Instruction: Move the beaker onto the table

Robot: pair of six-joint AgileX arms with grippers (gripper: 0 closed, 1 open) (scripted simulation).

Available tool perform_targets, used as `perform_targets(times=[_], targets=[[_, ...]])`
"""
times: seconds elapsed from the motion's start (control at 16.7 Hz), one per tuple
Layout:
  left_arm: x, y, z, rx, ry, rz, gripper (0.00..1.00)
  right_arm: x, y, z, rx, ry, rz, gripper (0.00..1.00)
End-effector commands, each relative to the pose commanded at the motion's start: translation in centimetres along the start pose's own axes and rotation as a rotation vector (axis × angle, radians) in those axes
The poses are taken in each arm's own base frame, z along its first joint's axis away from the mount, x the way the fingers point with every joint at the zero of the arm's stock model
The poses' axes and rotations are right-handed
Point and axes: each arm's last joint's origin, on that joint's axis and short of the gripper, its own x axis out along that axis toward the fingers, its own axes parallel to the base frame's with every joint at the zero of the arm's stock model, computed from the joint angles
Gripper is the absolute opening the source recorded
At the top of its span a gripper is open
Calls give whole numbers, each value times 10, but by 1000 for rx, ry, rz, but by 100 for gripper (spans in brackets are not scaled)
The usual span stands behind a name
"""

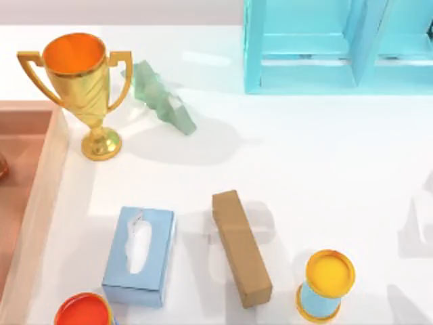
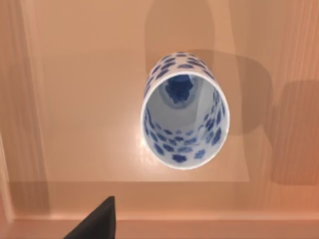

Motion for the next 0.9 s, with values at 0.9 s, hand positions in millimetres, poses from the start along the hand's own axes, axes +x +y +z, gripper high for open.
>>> perform_targets(times=[0.9], targets=[[100, 0, 0, 0, 0, 0, 100, 0, 0, 0, 0, 0, 0, 100]])
